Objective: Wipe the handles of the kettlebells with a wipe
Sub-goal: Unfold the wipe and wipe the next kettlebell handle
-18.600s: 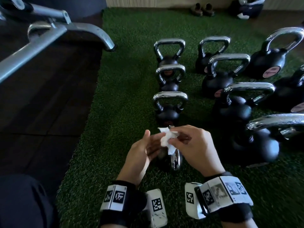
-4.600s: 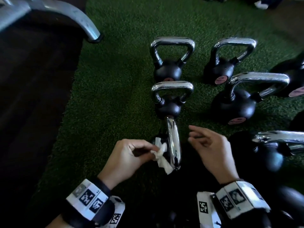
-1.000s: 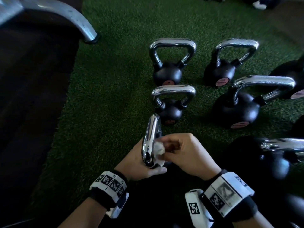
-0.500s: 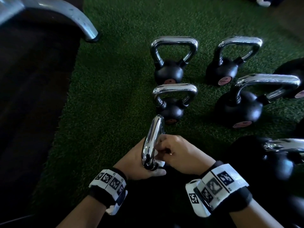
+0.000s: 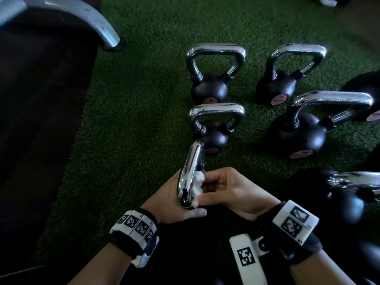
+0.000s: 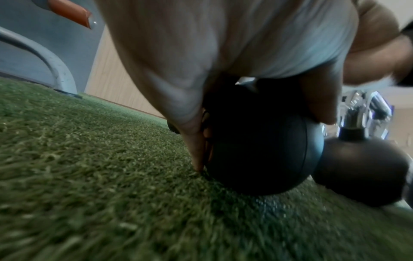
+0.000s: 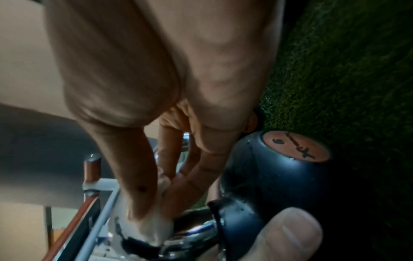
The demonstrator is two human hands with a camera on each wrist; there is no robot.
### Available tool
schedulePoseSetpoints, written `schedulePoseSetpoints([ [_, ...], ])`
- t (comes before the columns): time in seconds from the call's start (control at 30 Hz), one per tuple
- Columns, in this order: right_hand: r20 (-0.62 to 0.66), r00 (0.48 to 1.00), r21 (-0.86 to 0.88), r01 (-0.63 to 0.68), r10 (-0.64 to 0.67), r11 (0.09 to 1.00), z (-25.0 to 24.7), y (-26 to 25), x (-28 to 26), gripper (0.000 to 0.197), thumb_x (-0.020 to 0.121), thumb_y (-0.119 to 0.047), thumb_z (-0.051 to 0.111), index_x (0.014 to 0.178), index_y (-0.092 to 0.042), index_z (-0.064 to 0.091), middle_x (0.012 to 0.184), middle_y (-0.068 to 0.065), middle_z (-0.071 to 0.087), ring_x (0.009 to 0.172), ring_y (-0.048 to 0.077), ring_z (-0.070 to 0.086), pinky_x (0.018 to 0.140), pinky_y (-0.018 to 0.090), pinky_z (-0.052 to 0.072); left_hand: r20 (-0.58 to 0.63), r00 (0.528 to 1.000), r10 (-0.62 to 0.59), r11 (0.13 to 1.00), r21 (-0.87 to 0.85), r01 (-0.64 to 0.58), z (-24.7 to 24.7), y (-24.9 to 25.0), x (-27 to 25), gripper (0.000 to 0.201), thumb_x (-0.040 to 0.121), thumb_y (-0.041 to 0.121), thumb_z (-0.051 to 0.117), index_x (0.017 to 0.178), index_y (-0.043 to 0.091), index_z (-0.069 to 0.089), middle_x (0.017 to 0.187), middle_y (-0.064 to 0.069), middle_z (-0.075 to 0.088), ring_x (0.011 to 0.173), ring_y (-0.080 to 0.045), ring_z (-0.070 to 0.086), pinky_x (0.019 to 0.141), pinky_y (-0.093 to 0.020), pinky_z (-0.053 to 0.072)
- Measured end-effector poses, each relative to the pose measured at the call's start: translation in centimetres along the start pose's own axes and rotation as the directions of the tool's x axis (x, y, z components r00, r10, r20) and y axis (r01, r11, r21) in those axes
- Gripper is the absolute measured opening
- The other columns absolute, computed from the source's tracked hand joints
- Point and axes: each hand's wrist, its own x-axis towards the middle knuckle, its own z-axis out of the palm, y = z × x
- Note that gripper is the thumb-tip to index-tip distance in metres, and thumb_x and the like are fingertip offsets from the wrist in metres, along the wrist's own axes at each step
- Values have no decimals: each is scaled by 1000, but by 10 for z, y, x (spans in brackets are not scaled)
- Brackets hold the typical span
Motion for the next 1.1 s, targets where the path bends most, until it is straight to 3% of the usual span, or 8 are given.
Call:
schedulePoseSetpoints([
  [0.1, -112, 993, -111, 35, -47, 993, 6, 7, 7, 19, 86, 4, 75, 105, 4, 75, 103, 25, 75, 94, 29, 71, 92, 41, 57, -5, 1000, 3, 998, 68, -3, 0, -3, -4, 73, 68, 28, 96, 121, 40, 48, 101, 21, 64, 96, -6, 67, 89, -40, 56],
  [0.23, -364, 924, -3, 126, -119, 992, 8, 13, 18, 16, 85, 9, 71, 100, 7, 75, 95, 26, 76, 82, 28, 73, 78, 33, 61, -48, 997, 66, 990, 131, -59, 3, 4, -1, 104, 68, 25, 96, 142, 64, 34, 149, 16, 49, 144, -7, 45, 120, -38, 38],
  [0.43, -398, 910, -95, 84, -115, 992, 10, 11, 10, 17, 82, 13, 74, 86, -2, 78, 84, 16, 77, 76, 23, 74, 72, 31, 61, -1, 996, 86, 980, 181, -85, 3, 10, -2, 98, 67, 28, 95, 141, 53, 36, 144, 7, 53, 138, -14, 52, 112, -49, 46],
  [0.53, -577, 796, -180, 92, -181, 979, 10, 14, 16, 15, 80, 7, 77, 85, -7, 79, 85, 15, 79, 80, 26, 76, 76, 41, 61, 9, 997, 78, 965, 252, -78, 3, 14, -2, 114, 66, 34, 95, 146, 64, 20, 152, 9, 46, 143, -7, 44, 118, -41, 41],
  [0.63, -691, 690, -212, 93, -217, 973, 13, 16, 18, 12, 79, 4, 79, 82, -8, 78, 79, 10, 78, 74, 22, 76, 67, 32, 58, 30, 997, 73, 954, 290, -78, 4, 20, -1, 123, 65, 31, 97, 144, 71, 11, 158, 14, 38, 147, -1, 37, 120, -32, 37],
  [0.83, -741, 593, -392, -2, -314, 920, 16, 17, 13, 16, 78, -4, 79, 70, -17, 73, 67, 3, 74, 63, 18, 70, 59, 40, 58, 44, 998, 46, 951, 303, -57, 7, 14, -3, 121, 65, 36, 97, 160, 30, 22, 160, 11, 36, 150, -5, 34, 120, -40, 39],
  [0.97, -807, 498, -407, -79, -317, 910, 16, 13, 20, 19, 79, -11, 78, 65, -20, 69, 60, -5, 70, 54, 4, 61, 55, 27, 50, 45, 998, 43, 961, 271, -53, 8, 18, -1, 118, 64, 29, 98, 159, 25, 28, 155, 14, 38, 147, -1, 36, 118, -37, 39],
  [1.1, -830, 467, -420, -166, -304, 892, 19, 13, 26, 23, 78, -14, 77, 59, -20, 65, 55, -14, 65, 49, 0, 55, 51, 19, 44, 58, 995, 81, 967, 237, -92, 9, 15, 0, 121, 65, 27, 98, 161, 24, 23, 160, 10, 35, 151, -11, 34, 122, -44, 36],
])
